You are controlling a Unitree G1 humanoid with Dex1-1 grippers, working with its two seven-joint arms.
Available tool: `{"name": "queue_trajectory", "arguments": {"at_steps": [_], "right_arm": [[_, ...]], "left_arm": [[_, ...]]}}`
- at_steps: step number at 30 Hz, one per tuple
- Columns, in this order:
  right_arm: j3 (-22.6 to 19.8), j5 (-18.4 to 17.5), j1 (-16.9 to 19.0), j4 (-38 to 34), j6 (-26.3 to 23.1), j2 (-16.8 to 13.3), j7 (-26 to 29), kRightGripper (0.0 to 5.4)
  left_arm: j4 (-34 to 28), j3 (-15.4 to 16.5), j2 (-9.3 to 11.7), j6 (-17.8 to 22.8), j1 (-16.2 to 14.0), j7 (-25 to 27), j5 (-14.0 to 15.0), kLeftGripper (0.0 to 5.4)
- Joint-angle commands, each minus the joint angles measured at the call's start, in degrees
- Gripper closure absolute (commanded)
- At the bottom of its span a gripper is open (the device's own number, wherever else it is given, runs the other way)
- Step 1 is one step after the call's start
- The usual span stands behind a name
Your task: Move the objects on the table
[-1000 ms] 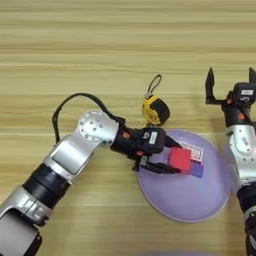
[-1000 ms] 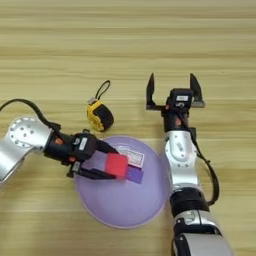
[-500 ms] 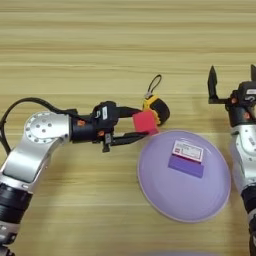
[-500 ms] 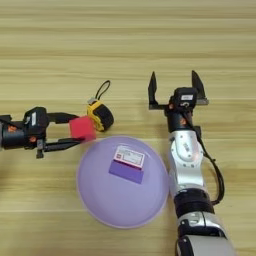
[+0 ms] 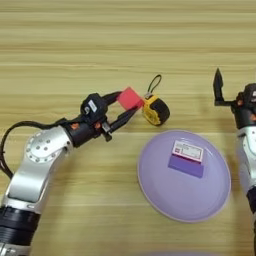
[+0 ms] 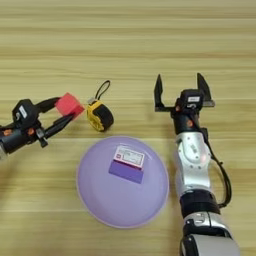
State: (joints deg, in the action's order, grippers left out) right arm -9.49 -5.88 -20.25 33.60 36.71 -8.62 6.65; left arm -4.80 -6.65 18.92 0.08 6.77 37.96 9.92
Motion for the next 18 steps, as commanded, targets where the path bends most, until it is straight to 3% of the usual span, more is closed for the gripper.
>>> {"name": "queue_trajectory", "arguments": {"at_steps": [1, 3, 5, 10, 15, 18], "right_arm": [[0.2, -1.6, 0.1, -0.2, -0.5, -0.9, 3.1, 0.00], [1.0, -3.2, 0.3, -1.8, -1.4, -1.2, 6.5, 0.00], [1.8, -7.4, 0.4, -5.3, -5.3, -2.0, 12.3, 0.00], [3.4, -16.7, 0.3, -17.3, -20.2, -7.7, 26.1, 0.00], [2.6, -23.4, -0.9, -24.0, -31.8, -12.4, 33.3, 0.00], [3.1, -26.0, -2.4, -26.0, -38.3, -15.5, 38.5, 0.00]], "left_arm": [[3.4, -1.0, -1.7, -2.1, 0.2, -2.1, -1.9, 3.11], [3.9, -1.6, -2.0, -2.2, 0.4, -2.0, -2.1, 3.11], [4.6, -2.2, -1.9, -2.4, 0.4, -1.8, -2.5, 3.11], [4.6, -3.0, -1.2, -2.4, 0.0, -0.8, -3.1, 3.11], [3.1, -3.7, 0.9, -1.8, -0.7, 1.2, -3.7, 3.11], [1.4, -4.3, 3.4, -1.2, -1.4, 3.6, -3.7, 3.11]]}}
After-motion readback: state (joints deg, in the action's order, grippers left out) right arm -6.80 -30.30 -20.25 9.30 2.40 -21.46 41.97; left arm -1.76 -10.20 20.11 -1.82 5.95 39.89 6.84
